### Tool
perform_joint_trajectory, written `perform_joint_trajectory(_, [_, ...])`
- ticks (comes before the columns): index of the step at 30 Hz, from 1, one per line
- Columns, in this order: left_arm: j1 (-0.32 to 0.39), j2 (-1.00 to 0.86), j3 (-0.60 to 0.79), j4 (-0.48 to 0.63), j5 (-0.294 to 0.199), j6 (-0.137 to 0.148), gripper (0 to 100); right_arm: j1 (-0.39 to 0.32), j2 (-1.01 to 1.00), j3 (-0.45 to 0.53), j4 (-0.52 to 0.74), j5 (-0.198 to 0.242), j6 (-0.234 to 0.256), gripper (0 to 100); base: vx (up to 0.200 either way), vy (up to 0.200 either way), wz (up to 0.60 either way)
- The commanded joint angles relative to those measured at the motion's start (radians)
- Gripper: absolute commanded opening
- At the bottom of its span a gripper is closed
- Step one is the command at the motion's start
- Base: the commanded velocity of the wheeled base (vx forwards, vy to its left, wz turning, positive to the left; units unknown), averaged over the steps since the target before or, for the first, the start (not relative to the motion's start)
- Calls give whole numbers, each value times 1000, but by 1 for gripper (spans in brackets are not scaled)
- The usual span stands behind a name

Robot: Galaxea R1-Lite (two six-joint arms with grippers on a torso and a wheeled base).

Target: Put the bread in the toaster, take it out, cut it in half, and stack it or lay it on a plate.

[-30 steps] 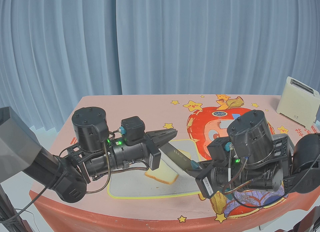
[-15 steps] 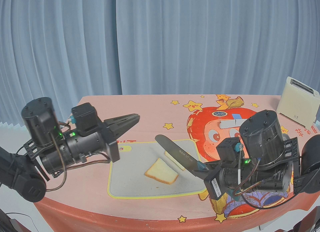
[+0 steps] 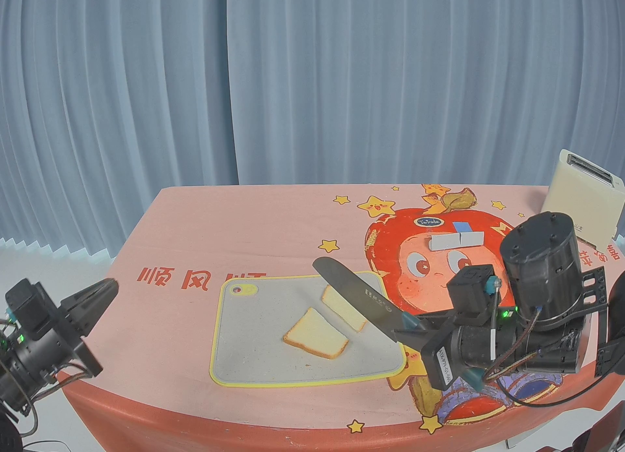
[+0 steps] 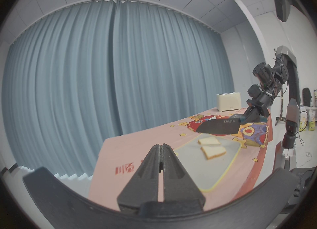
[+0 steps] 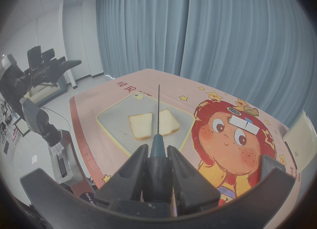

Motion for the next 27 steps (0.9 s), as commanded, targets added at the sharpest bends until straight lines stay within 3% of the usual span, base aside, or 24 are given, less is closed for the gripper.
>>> perform_joint_trajectory(1, [170,-688,94,530,18,16,0,-13,-97,27,0,4,1,0,0,0,0])
perform_joint_trajectory(4, [175,-983,94,876,26,62,0,-16,-149,38,0,8,1,0,0,0,0])
perform_joint_trajectory(5, [178,-1076,84,973,37,54,0,-22,-174,49,0,11,-1,0,0,0,0])
perform_joint_trajectory(8, [173,-1091,82,945,72,32,0,-34,-211,62,1,20,-2,0,0,0,0])
perform_joint_trajectory(9, [173,-1091,94,898,116,14,0,-36,-229,72,0,33,-1,0,0,0,0])
perform_joint_trajectory(12, [173,-1091,94,928,225,-56,0,-36,-254,95,-2,45,7,0,0,0,0])
perform_joint_trajectory(14, [172,-1091,94,965,251,-99,0,-36,-261,105,0,45,2,0,0,0,0])
perform_joint_trajectory(16, [172,-1091,94,964,267,-119,0,-30,-261,108,1,45,2,0,0,0,0])
perform_joint_trajectory(18, [173,-1091,94,962,299,-136,0,-25,-261,110,0,47,10,0,0,0,0])
perform_joint_trajectory(22, [173,-1091,94,961,310,-144,0,-30,-255,121,-2,42,14,0,0,0,0])
perform_joint_trajectory(24, [173,-1091,94,959,265,-133,0,-34,-254,162,-25,34,14,0,0,0,0])
perform_joint_trajectory(27, [173,-1091,94,959,261,-135,0,-33,-229,208,-106,30,13,0,0,0,0])
